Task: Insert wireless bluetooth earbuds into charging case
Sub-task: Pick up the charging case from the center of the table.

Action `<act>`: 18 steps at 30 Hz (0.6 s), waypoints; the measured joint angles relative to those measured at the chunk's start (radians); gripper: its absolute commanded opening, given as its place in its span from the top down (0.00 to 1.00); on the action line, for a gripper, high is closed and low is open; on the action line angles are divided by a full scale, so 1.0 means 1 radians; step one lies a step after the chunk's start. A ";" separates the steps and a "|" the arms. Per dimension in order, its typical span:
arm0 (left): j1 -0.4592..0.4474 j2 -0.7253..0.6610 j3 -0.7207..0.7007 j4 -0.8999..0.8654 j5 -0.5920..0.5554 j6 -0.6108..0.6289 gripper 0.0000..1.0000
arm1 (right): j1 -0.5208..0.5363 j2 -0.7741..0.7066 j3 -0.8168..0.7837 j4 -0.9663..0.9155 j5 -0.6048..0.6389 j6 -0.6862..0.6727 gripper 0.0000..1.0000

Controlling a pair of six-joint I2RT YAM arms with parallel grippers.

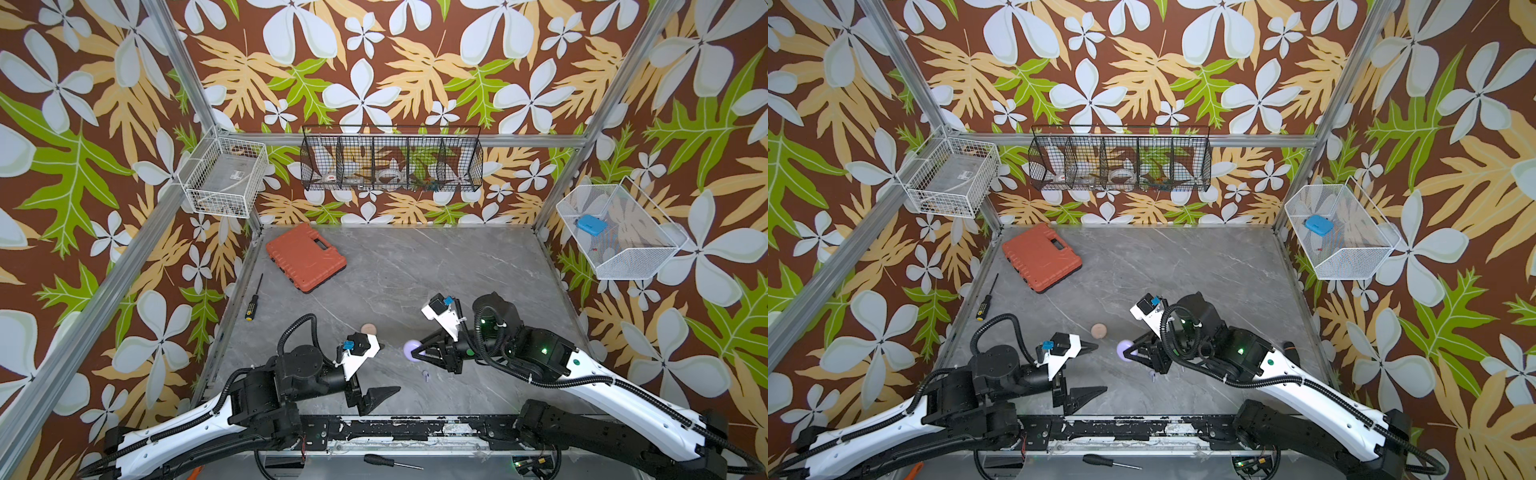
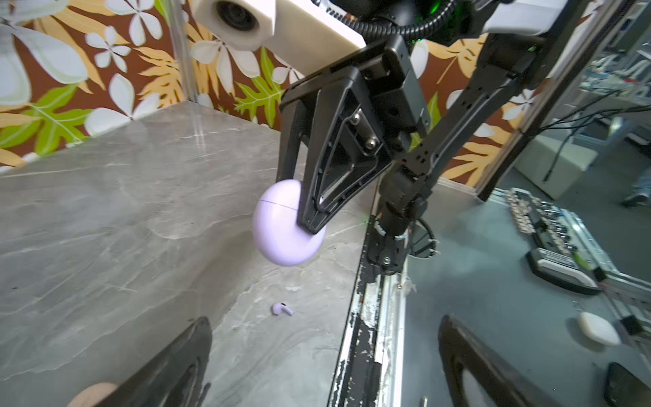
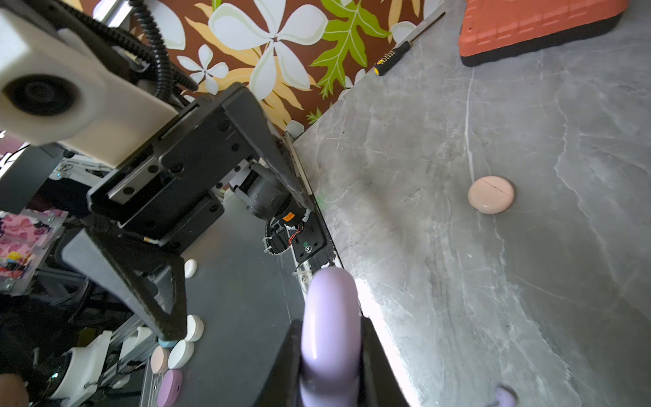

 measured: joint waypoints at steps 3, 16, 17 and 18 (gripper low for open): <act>0.053 0.027 0.000 0.017 0.131 -0.046 0.10 | 0.000 -0.010 -0.010 -0.004 -0.033 -0.018 1.00; 0.116 0.196 0.004 0.068 0.477 -0.096 0.29 | 0.027 -0.026 -0.026 0.023 -0.130 -0.046 1.00; 0.116 0.201 0.004 0.076 0.486 -0.096 0.30 | 0.034 -0.024 -0.026 0.026 -0.132 -0.046 1.00; 0.117 0.206 0.004 0.084 0.496 -0.096 0.30 | 0.041 -0.021 -0.026 0.027 -0.134 -0.048 1.00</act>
